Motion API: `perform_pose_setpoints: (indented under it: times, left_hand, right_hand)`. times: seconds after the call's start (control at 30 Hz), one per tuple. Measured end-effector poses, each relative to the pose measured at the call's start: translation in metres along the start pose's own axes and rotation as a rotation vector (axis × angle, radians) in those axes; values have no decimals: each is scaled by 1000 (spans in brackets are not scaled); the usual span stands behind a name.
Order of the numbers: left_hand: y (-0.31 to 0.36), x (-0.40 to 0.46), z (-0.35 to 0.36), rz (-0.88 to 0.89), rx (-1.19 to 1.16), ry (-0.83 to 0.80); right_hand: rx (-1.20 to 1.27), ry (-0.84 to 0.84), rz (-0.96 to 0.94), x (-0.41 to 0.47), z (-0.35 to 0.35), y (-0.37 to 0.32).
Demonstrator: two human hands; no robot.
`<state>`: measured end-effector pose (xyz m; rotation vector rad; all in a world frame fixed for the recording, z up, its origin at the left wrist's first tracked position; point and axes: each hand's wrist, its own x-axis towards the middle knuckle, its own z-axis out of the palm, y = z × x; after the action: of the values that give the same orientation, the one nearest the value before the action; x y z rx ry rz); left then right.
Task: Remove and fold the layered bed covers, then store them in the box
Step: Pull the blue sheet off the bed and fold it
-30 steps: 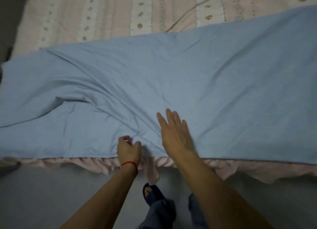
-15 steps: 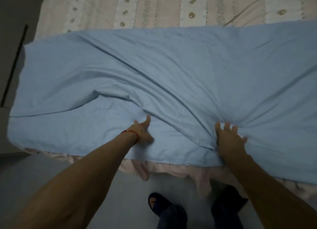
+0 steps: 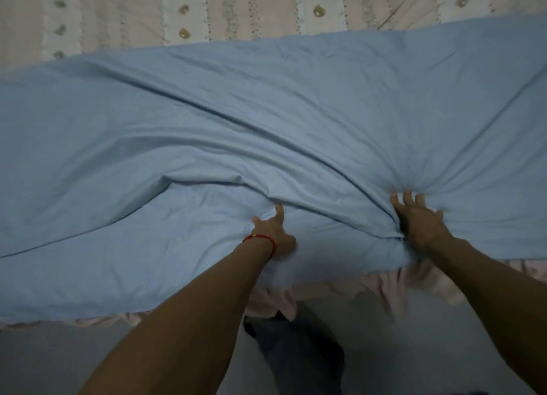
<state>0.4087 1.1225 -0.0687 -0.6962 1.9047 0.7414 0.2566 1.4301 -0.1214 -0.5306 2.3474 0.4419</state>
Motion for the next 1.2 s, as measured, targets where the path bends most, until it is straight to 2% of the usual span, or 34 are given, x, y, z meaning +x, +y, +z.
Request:
perform_pose_setpoints:
  times: [0.1, 0.2, 0.23, 0.27, 0.33, 0.37, 0.4, 0.43, 0.47, 0.5, 0.53, 0.57, 0.67, 0.77, 0.87, 1.0, 1.1, 1.2]
  left_hand:
    - [-11, 1, -8, 57, -119, -11]
    - [-35, -21, -20, 153, -398, -15]
    - [-50, -31, -25, 170, -547, 0]
    - [-68, -38, -31, 162, -749, 25]
    - [-113, -45, -52, 49, -1276, 122]
    - [-140, -45, -64, -16, -1519, 180]
    - [-166, -41, -78, -40, -1719, 224]
    - [-186, -35, -94, -34, -1873, 266]
    - [-203, -29, -111, -18, -1984, 308]
    - [-218, -22, -127, -19, -2057, 357]
    - [-230, -16, -141, -35, -2101, 402]
    - [-240, -9, -151, -55, -2123, 440]
    - [-258, 3, -154, -101, -2144, 452]
    - [-279, -12, -130, -109, -2041, 425]
    - [-309, -41, -107, -142, -1968, 406]
    - [-343, -66, -87, -106, -1932, 317]
    - [-364, -69, -80, -131, -1969, 339]
    - [-371, -71, -76, -119, -2054, 335]
  right_hand:
    - [51, -26, 13, -4, -4, -2]
    - [190, -80, 150, -16, -43, -17]
    - [261, -38, 212, -25, -59, -31]
    - [343, 77, 250, -36, -78, -49]
    - [667, 401, 207, -64, -114, -118]
    - [884, 447, 139, -81, -126, -161]
    - [1152, 320, 63, -93, -129, -206]
    - [1435, 65, 15, -100, -128, -246]
    - [1683, -201, 36, -98, -125, -278]
    - [1900, -389, 116, -92, -123, -301]
    - [2088, -448, 210, -84, -119, -315]
    - [2237, -386, 281, -74, -113, -323]
    - [2592, -49, 328, -59, -98, -324]
    - [2747, 109, 338, -66, -92, -322]
    - [2798, 185, 402, -86, -84, -324]
    - [2708, 249, 455, -112, -69, -325]
    - [2735, 375, 634, -126, -62, -327]
    - [2534, 551, 794, -146, -49, -337]
